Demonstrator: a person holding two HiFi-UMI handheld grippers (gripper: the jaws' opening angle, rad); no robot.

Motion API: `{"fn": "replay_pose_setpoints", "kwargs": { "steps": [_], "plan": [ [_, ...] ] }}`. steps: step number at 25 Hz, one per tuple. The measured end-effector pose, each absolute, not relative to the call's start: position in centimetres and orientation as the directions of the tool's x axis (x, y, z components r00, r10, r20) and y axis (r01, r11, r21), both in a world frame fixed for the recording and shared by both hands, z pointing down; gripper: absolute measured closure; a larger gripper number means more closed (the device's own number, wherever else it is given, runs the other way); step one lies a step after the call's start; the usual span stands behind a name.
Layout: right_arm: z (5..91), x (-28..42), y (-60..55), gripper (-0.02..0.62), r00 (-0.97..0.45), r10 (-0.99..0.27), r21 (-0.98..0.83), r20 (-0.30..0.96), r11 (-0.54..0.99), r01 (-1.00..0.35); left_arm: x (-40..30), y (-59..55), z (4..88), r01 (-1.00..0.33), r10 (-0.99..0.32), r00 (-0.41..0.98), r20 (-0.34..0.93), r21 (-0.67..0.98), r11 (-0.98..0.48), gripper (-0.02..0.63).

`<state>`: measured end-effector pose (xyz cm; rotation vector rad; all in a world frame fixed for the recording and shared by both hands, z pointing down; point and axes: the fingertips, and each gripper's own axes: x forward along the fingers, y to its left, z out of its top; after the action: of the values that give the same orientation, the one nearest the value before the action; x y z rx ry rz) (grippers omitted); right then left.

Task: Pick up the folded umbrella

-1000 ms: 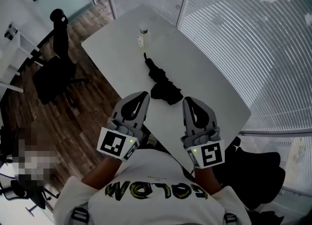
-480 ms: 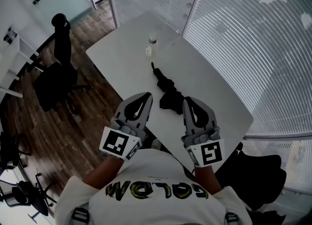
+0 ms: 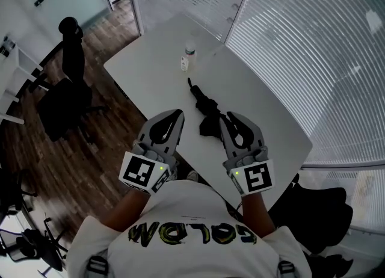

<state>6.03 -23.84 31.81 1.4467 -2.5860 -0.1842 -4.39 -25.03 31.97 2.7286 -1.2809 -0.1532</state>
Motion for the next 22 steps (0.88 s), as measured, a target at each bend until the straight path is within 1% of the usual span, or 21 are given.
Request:
{"fn": "replay_pose_setpoints", "kwargs": {
  "steps": [11,17,22],
  "plan": [
    [41.9,6.5,-28.3,0.417,-0.505,-0.782,0.208,0.364,0.597,-0.775,-4.7,-25.4,34.1,-0.753,-0.765,0.644,-0.002,0.171,-0.635,0.595],
    [47.9,6.3,-30.9,0.365,-0.483,-0.688,0.207,0.541,0.666,-0.717,-4.7,-25.2,34.6,-0.754,-0.764,0.645,0.012,0.176,-0.633,0.595],
    [52.0,6.5,-32.3,0.326,-0.453,-0.611,0.189,0.649,0.707,-0.682,-4.7,-25.2,35.0,-0.752,-0.761,0.648,0.020,0.174,-0.636,0.595]
  ]
}}
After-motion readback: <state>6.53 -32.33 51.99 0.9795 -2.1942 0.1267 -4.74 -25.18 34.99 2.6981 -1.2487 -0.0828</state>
